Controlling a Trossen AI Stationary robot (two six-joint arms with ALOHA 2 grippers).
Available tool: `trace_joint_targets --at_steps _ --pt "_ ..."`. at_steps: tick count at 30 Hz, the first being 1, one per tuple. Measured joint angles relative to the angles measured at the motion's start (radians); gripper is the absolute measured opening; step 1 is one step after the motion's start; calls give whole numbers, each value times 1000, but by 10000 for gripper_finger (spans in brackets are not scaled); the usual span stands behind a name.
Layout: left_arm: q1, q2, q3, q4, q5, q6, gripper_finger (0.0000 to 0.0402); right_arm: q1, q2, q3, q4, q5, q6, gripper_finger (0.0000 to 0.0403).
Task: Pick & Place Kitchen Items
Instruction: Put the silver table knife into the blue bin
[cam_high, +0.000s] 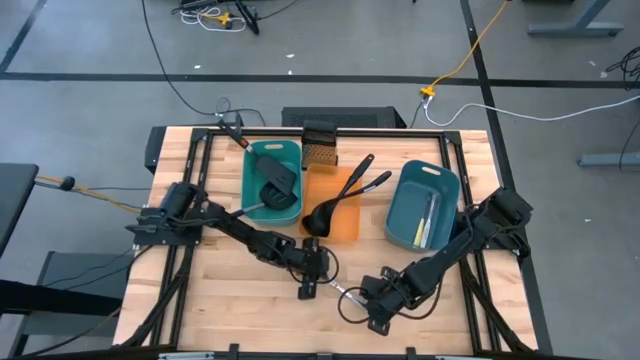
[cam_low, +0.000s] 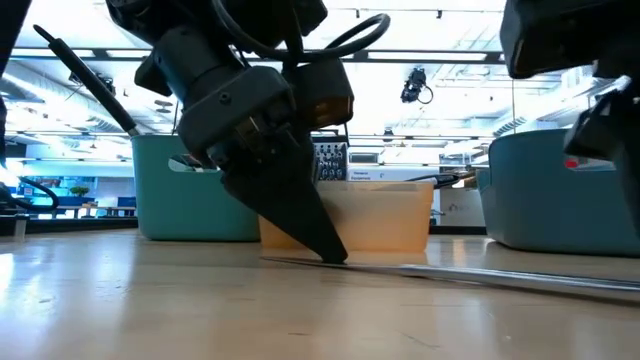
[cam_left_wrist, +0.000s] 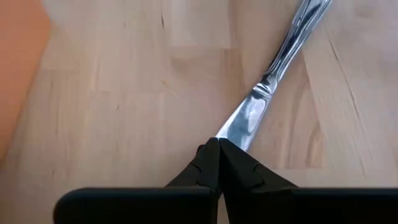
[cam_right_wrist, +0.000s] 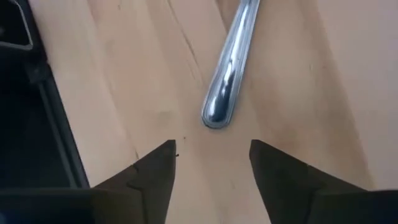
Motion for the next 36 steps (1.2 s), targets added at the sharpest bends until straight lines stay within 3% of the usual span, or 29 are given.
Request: trace_joint_targets --at_steps 6,10,16,22,28,36 --pt "1 0 0 8 2 3 8 -2 5 1 18 102 -59 215" --pt "1 0 0 12 4 20 5 -1 5 1 102 174 -166 192" --pt "-1 2 0 54 -2 75 24 -4 5 2 199 172 -284 103" --pt "6 1 0 72 3 109 13 -3 5 2 211 104 -324 9" --pt "-6 -17 -1 94 -12 196 6 -3 6 -3 223 39 -318 10" --pt "-5 -20 9 70 -127 236 5 -3 41 -26 270 -63 -333 16"
